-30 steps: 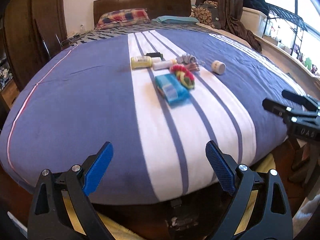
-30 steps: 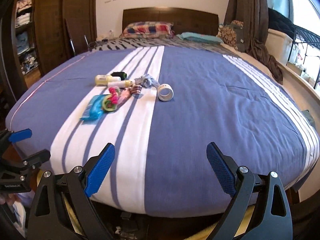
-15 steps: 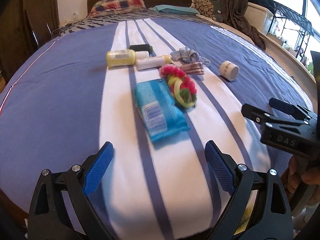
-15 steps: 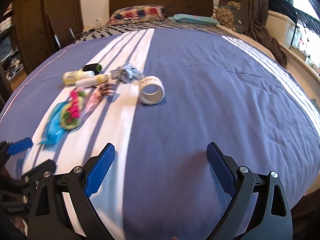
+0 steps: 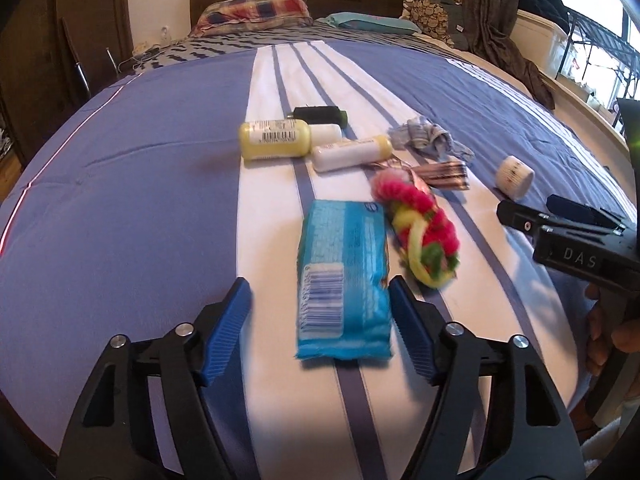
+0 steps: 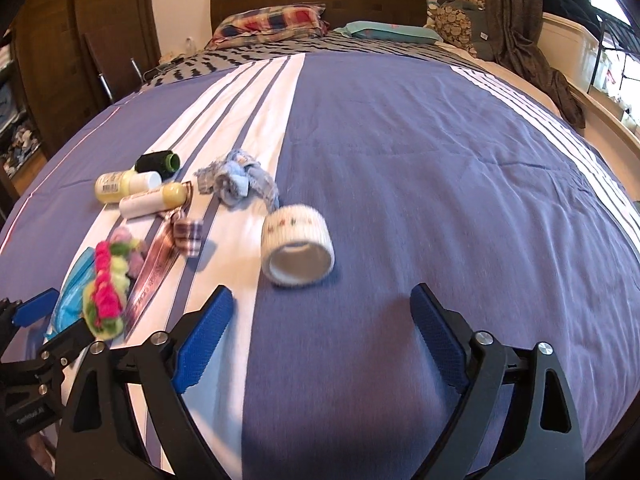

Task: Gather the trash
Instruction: 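Grasp the blue wipes pack with the left tool while the right tool grasps the white tape roll, then carry the wipes pack and tape roll down to the bin and open the left tool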

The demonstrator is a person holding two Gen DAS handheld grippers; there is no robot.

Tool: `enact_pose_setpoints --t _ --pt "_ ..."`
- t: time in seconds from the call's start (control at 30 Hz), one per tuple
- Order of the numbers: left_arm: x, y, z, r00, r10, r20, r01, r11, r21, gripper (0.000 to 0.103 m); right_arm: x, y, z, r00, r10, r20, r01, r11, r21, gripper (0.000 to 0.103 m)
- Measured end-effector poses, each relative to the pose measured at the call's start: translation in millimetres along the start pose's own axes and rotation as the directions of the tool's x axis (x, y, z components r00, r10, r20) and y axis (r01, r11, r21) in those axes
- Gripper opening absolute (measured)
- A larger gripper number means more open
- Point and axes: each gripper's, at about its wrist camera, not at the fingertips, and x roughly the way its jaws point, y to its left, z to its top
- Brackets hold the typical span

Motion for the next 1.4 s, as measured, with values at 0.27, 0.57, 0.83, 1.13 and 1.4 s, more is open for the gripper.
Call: enact_pose_setpoints --t 0.27,0.57,0.83,1.13,1.4 --pt "3 4 3 1.000 -0.011 0.004 0.011 1.000 0.027 0.043 9 5 10 1.000 -0.007 0.016 0.007 0.999 -0.037 0.051" --pt "-18 7 -17 1.000 -0.008 0.008 0.007 1.000 0.029 0.040 -18 11 -12 0.999 0.020 0.030 -0.019 0.998 -0.060 0.034" --pt "-56 3 -57 1.000 -0.018 0.020 0.018 0.999 0.034 0.039 -66 15 -63 0.998 0.052 0.033 -0.049 0.996 -0.076 0.034" --pt "-101 -3 -94 0.998 -0.027 0.057 0.025 0.999 0.033 0.039 -114 22 -110 0.991 0.123 0.045 -0.120 0.990 -0.077 0.034" --pt "-140 -13 -123 0.996 -0.037 0.086 0.032 0.998 0.061 0.039 -145 39 -151 0.985 0.170 0.037 -0.165 0.979 -0.118 0.034"
